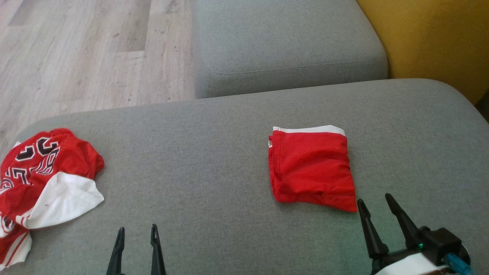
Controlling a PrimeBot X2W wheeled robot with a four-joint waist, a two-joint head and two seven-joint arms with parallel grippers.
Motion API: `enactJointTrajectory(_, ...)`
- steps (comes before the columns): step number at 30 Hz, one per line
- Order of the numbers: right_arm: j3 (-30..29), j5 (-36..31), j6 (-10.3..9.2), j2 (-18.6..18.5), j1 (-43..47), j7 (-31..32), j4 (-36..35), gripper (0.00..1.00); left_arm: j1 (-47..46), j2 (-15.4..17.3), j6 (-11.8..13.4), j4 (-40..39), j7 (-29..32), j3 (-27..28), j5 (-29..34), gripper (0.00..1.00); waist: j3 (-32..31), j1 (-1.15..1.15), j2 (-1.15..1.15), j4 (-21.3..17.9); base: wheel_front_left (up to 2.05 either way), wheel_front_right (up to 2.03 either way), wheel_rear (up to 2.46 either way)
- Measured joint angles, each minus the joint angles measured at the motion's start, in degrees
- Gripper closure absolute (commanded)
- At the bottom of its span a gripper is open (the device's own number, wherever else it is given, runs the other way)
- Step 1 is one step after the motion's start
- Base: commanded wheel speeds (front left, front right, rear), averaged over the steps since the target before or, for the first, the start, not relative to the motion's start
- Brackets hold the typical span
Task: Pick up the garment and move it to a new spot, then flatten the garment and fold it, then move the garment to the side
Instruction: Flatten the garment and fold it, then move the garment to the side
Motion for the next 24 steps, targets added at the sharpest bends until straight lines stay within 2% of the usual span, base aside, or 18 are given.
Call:
enactJointTrajectory(18, 0.60, 0.20, 0.00, -0.11, 0.01, 0.00, 0.23, 0.00, 0.21, 0.00, -0.92, 0.16, 0.00, -0.25, -0.02, 0.00, 0.30, 0.00, 0.00, 1.22, 0.00, 0.00, 0.00)
enactJointTrajectory(24, -0.76, 0.79, 0.00, -0.10, -0.04, 0.00, 2.93, 0.00, 0.20, 0.00, -1.43, 0.23, 0.00, -0.48, -0.02, 0.00, 1.34, 0.00, 0.00, 2.15, 0.00, 0.00, 0.00)
